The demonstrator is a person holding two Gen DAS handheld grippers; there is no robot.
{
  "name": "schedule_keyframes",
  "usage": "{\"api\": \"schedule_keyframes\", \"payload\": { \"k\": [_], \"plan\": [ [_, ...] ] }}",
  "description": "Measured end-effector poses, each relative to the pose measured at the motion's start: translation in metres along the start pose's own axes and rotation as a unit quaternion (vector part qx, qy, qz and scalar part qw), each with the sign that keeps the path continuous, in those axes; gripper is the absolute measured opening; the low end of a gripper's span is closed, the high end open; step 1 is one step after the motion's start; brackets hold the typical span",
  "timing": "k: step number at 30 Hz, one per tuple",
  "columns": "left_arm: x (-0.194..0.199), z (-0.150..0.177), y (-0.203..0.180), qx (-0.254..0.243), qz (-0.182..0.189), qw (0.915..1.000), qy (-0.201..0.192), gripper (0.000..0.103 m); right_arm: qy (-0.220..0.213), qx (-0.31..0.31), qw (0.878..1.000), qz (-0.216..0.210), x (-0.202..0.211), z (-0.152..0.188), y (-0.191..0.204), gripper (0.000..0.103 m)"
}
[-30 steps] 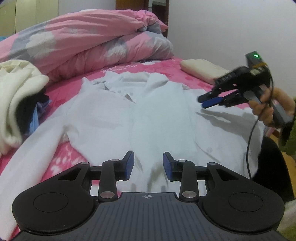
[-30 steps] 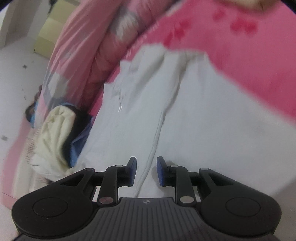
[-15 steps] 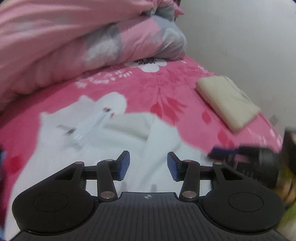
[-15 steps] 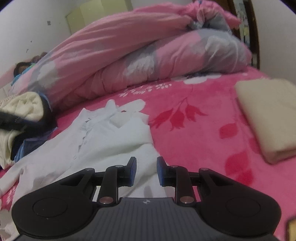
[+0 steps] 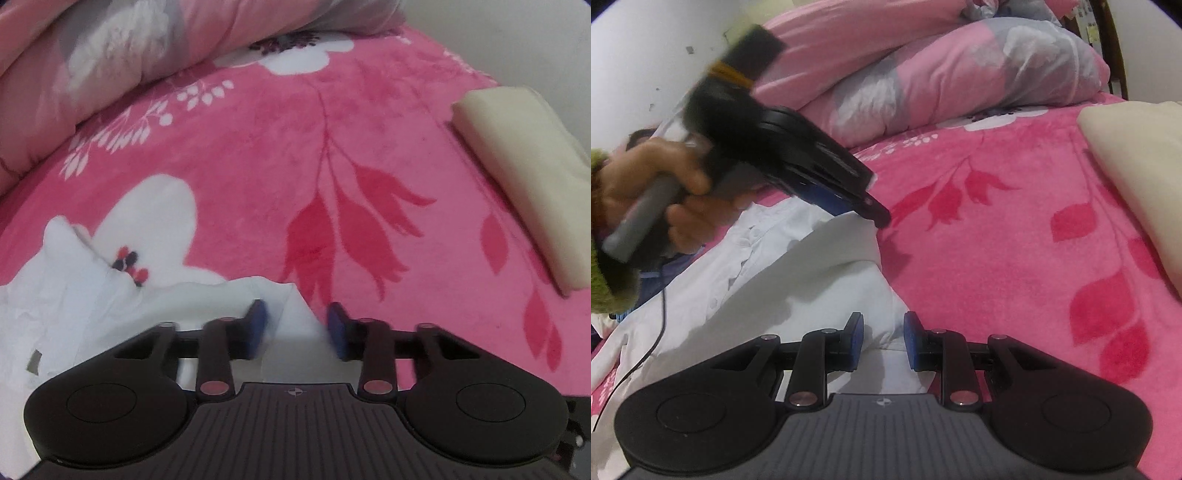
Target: Fold clothes
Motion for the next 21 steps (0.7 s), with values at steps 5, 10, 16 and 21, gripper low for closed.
{"api": "schedule_keyframes", "payload": {
  "k": [5,10,16,21],
  "plan": [
    [0.013,0.003,0.023,0.059,0.031,0.9960,-0.059,0.001,-0.003,0.006,1.000,-0.001,-0.002,0.003,0.000,0.026],
    [0.040,0.017,0.066,0.162,0.117,0.9669,-0.159,0.000,-0.003,0.000,1.000,-0.007,-0.003,0.005,-0.002,0.026],
    [0.022,0.027,0.088,0.241,0.185,0.9319,-0.198,0.000,-0.003,-0.005,1.000,-0.011,-0.004,0.005,-0.004,0.025],
    [0.000,0.034,0.104,0.304,0.239,0.8942,-0.226,0.000,-0.002,-0.016,1.000,-0.018,-0.005,0.006,-0.008,0.025]
  ]
}}
Point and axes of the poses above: each gripper's, at about its wrist camera, not at the fingertips, and x roughly against the way its jaws point, y to its left, z to its underside, the point moved 1 cm from there along -x, roughly the way its jaws point, and after that the axes turned 8 degrees about z, right-handed, at the moved point
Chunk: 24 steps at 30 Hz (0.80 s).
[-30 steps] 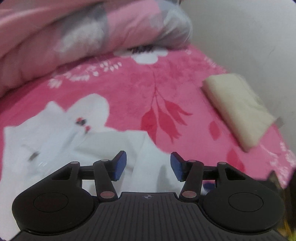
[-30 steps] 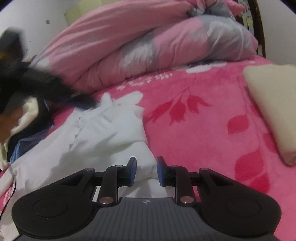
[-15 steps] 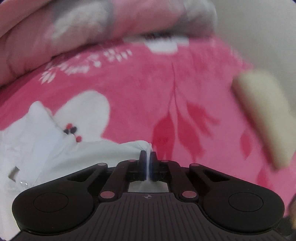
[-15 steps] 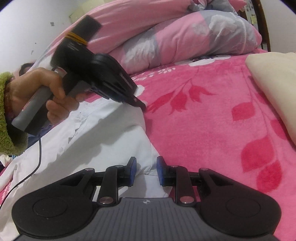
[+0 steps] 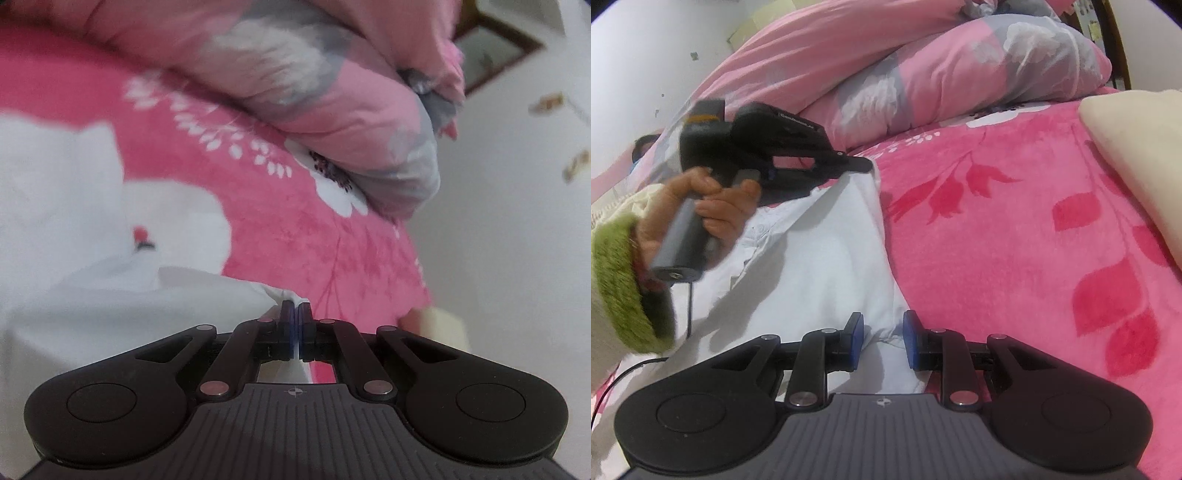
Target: Fold clothes
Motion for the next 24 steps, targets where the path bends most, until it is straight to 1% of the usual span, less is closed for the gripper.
{"api": "schedule_keyframes", "payload": {
  "k": [4,5,6,8,11,13,16,19,20,21,22,23,24],
  "plan": [
    [-0.007,0.001,0.026,0.071,0.024,0.9972,-0.008,0.001,0.001,-0.007,1.000,-0.005,-0.001,0.001,-0.003,0.025],
    [-0.006,-0.001,0.031,0.090,0.031,0.9954,-0.016,0.006,0.001,-0.009,1.000,-0.006,-0.001,0.001,-0.003,0.025],
    [-0.005,-0.002,0.036,0.109,0.036,0.9931,-0.024,0.018,0.001,-0.012,1.000,-0.008,-0.001,0.001,-0.004,0.024],
    [0.002,-0.007,0.042,0.138,0.037,0.9890,-0.039,0.029,0.001,-0.020,1.000,-0.013,-0.001,0.001,-0.007,0.024],
    [0.021,-0.018,0.035,0.136,0.019,0.9890,-0.056,0.029,0.000,-0.039,0.999,-0.028,-0.001,0.002,-0.014,0.024],
    [0.041,-0.025,0.022,0.119,0.012,0.9910,-0.061,0.029,-0.001,-0.074,0.996,-0.052,-0.001,0.002,-0.025,0.024],
    [0.091,-0.036,-0.009,0.076,0.010,0.9946,-0.070,0.029,-0.006,-0.135,0.987,-0.084,0.000,0.002,-0.047,0.024],
    [0.170,-0.044,-0.054,0.014,0.007,0.9956,-0.092,0.029,-0.013,-0.172,0.980,-0.095,0.000,0.003,-0.060,0.024],
    [0.197,-0.046,-0.069,-0.007,0.006,0.9948,-0.101,0.029,-0.014,-0.176,0.980,-0.095,-0.001,0.003,-0.061,0.024],
    [0.230,-0.047,-0.088,-0.033,-0.004,0.9930,-0.113,0.030,-0.014,-0.176,0.980,-0.093,-0.001,0.003,-0.061,0.023],
    [0.266,-0.045,-0.107,-0.061,-0.011,0.9894,-0.131,0.031,-0.015,-0.177,0.980,-0.092,-0.002,0.003,-0.062,0.023],
    [0.301,-0.043,-0.125,-0.088,-0.018,0.9849,-0.148,0.034,-0.016,-0.177,0.980,-0.090,-0.002,0.003,-0.062,0.023],
    [0.335,-0.039,-0.143,-0.114,-0.041,0.9793,-0.162,0.036,-0.017,-0.177,0.980,-0.088,-0.002,0.003,-0.061,0.022]
  ]
}}
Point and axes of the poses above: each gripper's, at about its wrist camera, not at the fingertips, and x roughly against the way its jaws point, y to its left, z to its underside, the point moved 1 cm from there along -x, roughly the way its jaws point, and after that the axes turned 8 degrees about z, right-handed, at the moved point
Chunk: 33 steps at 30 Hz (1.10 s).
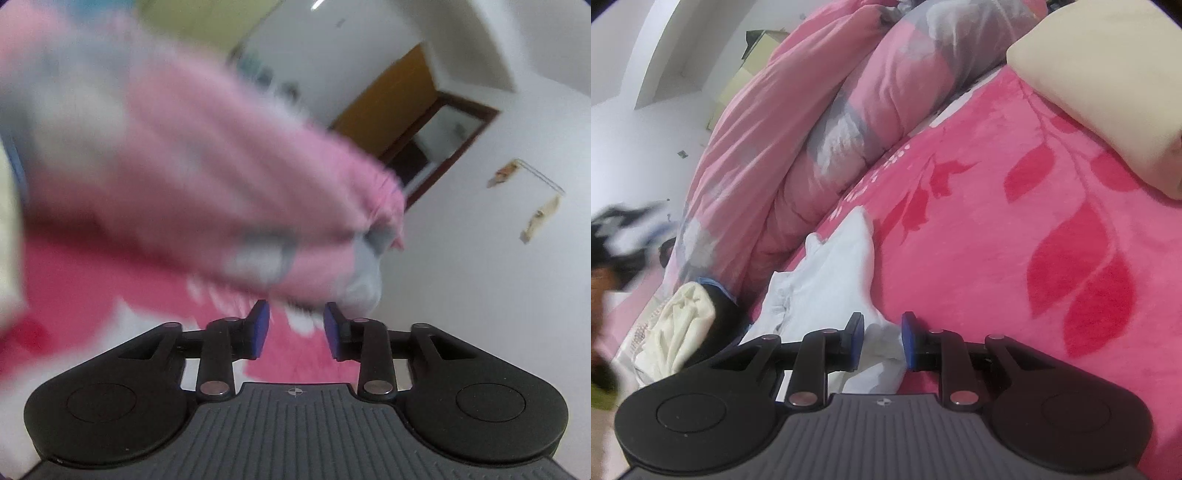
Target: Fold clothes
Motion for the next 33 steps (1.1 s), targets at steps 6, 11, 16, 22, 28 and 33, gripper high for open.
{"api": "schedule_keyframes", "payload": {
  "k": [6,11,16,22,28,33],
  "plan": [
    [0.178,-0.027,-0.053,-0.117,-0.146,0.9790,-0.080,0.043,0.001,-0.009,1.000,0.010,0.002,-0.001,0.000,0.023],
    [0.267,-0.012,-0.061,-0.206,-0.244,0.9361,-0.147,0.044,0.004,-0.015,0.997,0.073,0.017,-0.009,0.011,0.025],
    [0.229,0.065,-0.034,-0.263,-0.255,0.9296,-0.042,0.044,-0.030,0.038,0.992,0.113,0.054,-0.020,0.057,0.026],
    [0.114,0.219,0.023,-0.242,-0.152,0.9517,0.112,0.043,-0.024,0.122,0.985,0.120,0.036,-0.043,0.126,0.025],
    [0.061,0.310,0.043,-0.259,-0.122,0.9371,0.200,0.042,0.033,0.170,0.973,0.151,-0.038,-0.029,0.144,0.024],
    [0.063,0.328,0.051,-0.289,-0.132,0.9273,0.198,0.043,0.069,0.209,0.955,0.198,-0.084,0.002,0.125,0.021]
  ]
}}
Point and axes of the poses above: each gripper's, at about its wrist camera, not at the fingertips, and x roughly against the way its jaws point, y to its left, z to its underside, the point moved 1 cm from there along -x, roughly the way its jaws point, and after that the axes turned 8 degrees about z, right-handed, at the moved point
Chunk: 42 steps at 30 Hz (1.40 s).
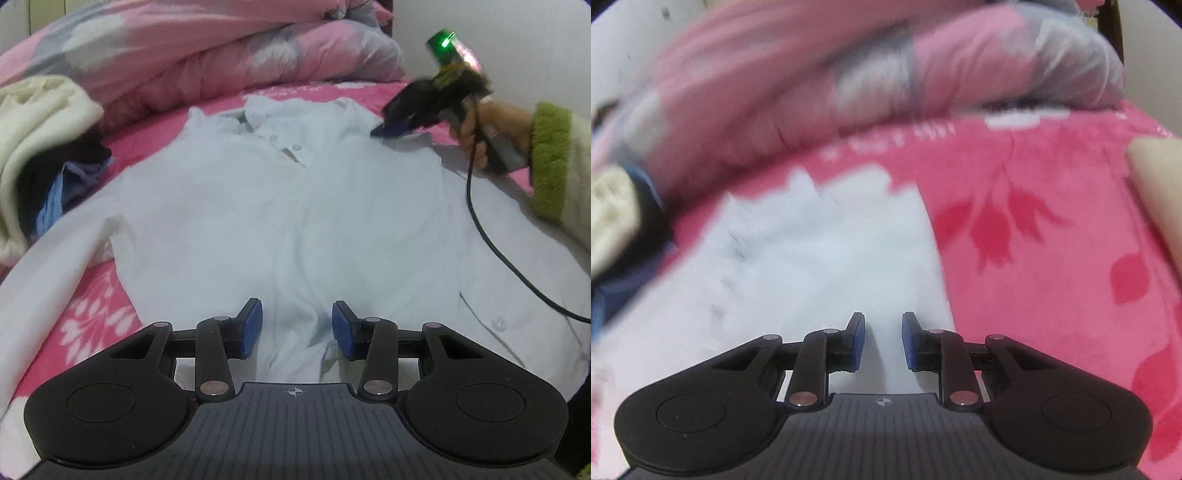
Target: Fold clothes
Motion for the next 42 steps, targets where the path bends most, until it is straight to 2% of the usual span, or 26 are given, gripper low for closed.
{"api": "schedule_keyframes", "payload": {
  "k": [3,5,7,9,14,17,19,22,23,25,27,31,33,36,38,40,42],
  "plan": [
    [0.013,0.005,0.003,-0.010,-0.006,0.9999,-0.011,0.043,-0.006,-0.007,1.000,-0.001,0.003,0.002,-0.005,0.021],
    [0.024,0.006,0.005,-0.016,-0.005,0.9996,-0.024,0.043,-0.005,-0.019,1.000,-0.013,0.025,-0.002,-0.005,0.022],
    [0.038,0.007,0.004,-0.024,0.000,0.9990,-0.037,0.045,-0.015,-0.017,0.999,-0.044,0.058,-0.003,-0.001,0.022],
    [0.053,0.010,0.001,-0.041,-0.003,0.9984,-0.039,0.045,-0.019,0.003,0.997,-0.075,0.092,0.003,0.009,0.023],
    [0.095,0.012,0.010,-0.056,-0.056,0.9964,-0.029,0.046,0.010,0.093,0.987,-0.128,0.138,0.034,0.062,0.023],
    [0.132,0.016,0.037,-0.014,-0.090,0.9955,-0.027,0.048,0.035,0.144,0.977,-0.152,0.139,0.059,0.099,0.023],
    [0.154,0.026,0.060,0.042,-0.107,0.9930,-0.028,0.050,0.052,0.177,0.970,-0.158,0.133,0.077,0.122,0.023],
    [0.176,0.050,0.096,0.154,-0.118,0.9803,-0.037,0.050,0.072,0.203,0.966,-0.146,0.110,0.100,0.143,0.023],
    [0.181,0.060,0.106,0.192,-0.118,0.9732,-0.045,0.051,0.074,0.210,0.966,-0.134,0.103,0.108,0.147,0.023],
    [0.189,0.082,0.124,0.263,-0.129,0.9535,-0.071,0.054,0.060,0.211,0.968,-0.123,0.102,0.115,0.150,0.023],
    [0.195,0.104,0.136,0.309,-0.148,0.9347,-0.095,0.055,0.061,0.184,0.974,-0.120,0.109,0.110,0.148,0.023],
    [0.203,0.142,0.160,0.378,-0.193,0.8956,-0.134,0.056,0.045,0.127,0.981,-0.142,0.130,0.100,0.146,0.025],
    [0.208,0.160,0.175,0.421,-0.204,0.8700,-0.155,0.058,0.044,0.107,0.981,-0.156,0.136,0.099,0.148,0.029],
    [0.218,0.191,0.197,0.502,-0.215,0.8134,-0.200,0.061,0.048,0.091,0.982,-0.160,0.140,0.104,0.153,0.030],
    [0.223,0.207,0.208,0.534,-0.241,0.7829,-0.209,0.061,0.053,0.086,0.982,-0.158,0.140,0.109,0.157,0.030],
    [0.227,0.219,0.213,0.558,-0.262,0.7573,-0.216,0.061,0.058,0.084,0.982,-0.158,0.140,0.113,0.160,0.030],
    [0.229,0.231,0.216,0.574,-0.268,0.7399,-0.226,0.061,0.060,0.084,0.982,-0.159,0.141,0.115,0.164,0.030]
  ]
}}
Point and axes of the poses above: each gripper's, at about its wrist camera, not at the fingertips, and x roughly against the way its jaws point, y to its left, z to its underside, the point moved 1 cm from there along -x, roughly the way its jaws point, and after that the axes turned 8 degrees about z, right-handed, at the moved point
